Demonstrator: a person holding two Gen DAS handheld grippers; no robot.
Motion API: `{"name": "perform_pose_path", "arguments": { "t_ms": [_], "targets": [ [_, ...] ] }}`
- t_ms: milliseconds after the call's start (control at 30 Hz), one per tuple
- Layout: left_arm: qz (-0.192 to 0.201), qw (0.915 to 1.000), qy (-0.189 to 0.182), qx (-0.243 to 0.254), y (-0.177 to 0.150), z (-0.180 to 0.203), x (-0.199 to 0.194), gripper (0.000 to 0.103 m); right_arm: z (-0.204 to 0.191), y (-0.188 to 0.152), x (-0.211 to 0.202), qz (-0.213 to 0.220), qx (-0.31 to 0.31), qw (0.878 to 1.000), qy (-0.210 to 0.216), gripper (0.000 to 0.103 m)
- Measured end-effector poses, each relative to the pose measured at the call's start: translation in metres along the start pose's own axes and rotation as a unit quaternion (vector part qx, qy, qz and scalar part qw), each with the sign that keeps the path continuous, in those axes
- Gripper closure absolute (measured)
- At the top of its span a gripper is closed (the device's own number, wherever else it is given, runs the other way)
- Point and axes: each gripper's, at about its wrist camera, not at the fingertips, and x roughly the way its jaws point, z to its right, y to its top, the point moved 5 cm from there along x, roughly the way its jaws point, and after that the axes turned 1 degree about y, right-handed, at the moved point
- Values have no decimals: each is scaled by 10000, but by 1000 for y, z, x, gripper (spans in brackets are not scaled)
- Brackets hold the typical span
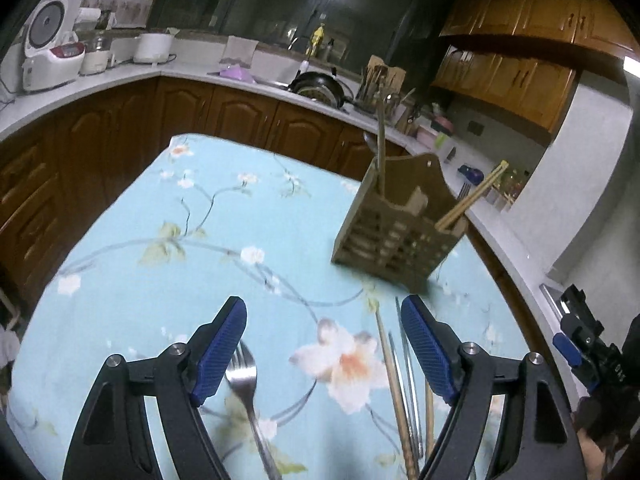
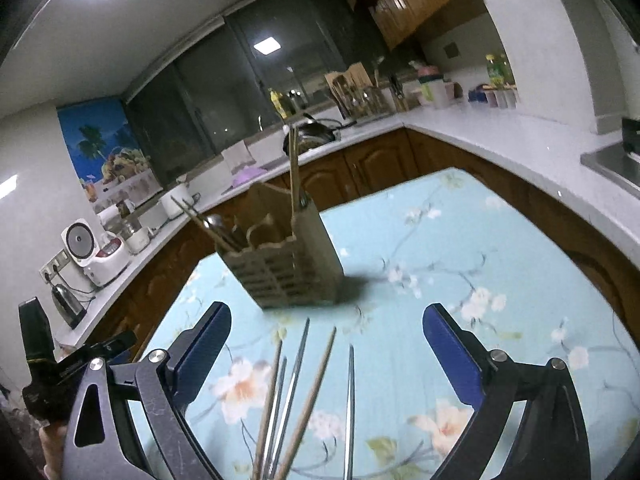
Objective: Organize utensils
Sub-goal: 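Move both open tools back down toward the utensils on the table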
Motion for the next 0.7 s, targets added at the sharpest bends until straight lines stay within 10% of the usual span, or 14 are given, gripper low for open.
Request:
{"name": "perform_pose_path", "arguments": {
  "t_ms": [700],
  "targets": [
    [-754, 9971, 117, 45, -29, 2, 10, 24, 3, -47, 26, -624, -20, 9980, -72, 5]
  ]
}}
